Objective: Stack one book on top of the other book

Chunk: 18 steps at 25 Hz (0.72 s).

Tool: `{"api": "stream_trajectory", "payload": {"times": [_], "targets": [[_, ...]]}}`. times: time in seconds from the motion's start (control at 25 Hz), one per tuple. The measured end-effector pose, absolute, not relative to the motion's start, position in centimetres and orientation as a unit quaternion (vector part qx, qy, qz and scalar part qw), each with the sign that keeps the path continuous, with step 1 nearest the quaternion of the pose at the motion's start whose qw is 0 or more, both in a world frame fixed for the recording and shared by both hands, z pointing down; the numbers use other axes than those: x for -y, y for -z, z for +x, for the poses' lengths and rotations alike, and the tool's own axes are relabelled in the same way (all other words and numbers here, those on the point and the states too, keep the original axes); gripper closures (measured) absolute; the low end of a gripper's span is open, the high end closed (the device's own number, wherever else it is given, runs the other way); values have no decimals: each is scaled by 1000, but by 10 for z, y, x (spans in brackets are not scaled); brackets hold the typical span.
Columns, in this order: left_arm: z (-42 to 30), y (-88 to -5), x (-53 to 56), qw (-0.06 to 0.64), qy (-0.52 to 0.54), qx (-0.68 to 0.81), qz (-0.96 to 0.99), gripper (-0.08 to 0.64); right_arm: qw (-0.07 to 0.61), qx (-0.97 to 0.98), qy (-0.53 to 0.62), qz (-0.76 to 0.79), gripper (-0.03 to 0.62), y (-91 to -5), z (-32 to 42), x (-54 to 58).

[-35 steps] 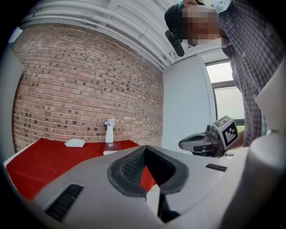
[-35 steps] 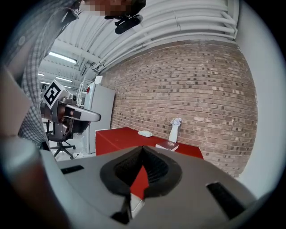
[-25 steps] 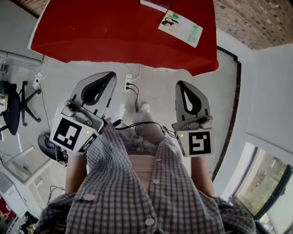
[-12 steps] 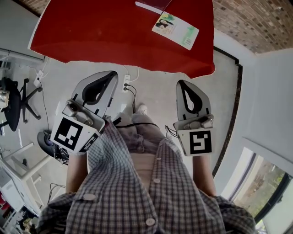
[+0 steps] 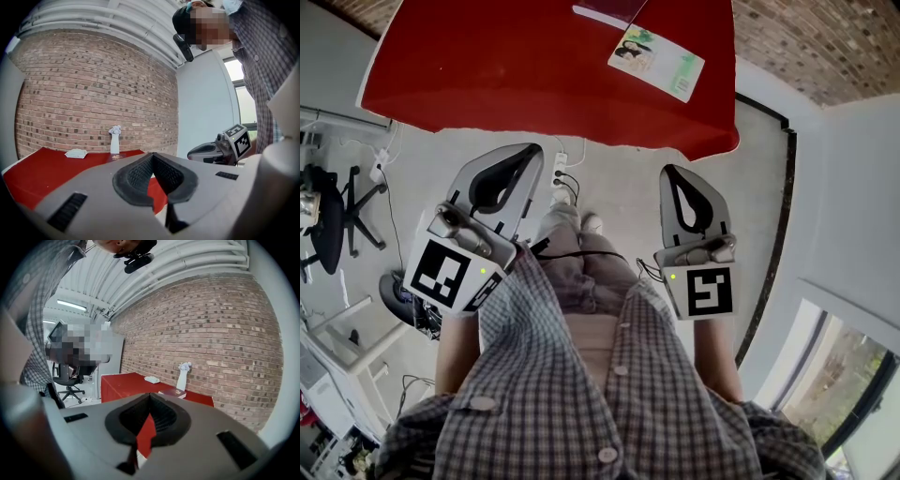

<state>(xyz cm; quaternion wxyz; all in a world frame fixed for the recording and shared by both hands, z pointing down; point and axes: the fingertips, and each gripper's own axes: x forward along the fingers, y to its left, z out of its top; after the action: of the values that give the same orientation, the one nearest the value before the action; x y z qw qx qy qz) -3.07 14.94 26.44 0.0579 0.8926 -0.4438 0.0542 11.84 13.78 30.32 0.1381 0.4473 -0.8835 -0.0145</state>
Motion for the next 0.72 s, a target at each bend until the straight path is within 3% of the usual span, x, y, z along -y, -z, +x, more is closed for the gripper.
{"api": "stream_trajectory", "payload": {"times": [0.72], "targets": [[-75, -264, -77, 61, -42, 408, 910, 552, 155, 862, 18, 482, 589, -297, 75, -79]]}}
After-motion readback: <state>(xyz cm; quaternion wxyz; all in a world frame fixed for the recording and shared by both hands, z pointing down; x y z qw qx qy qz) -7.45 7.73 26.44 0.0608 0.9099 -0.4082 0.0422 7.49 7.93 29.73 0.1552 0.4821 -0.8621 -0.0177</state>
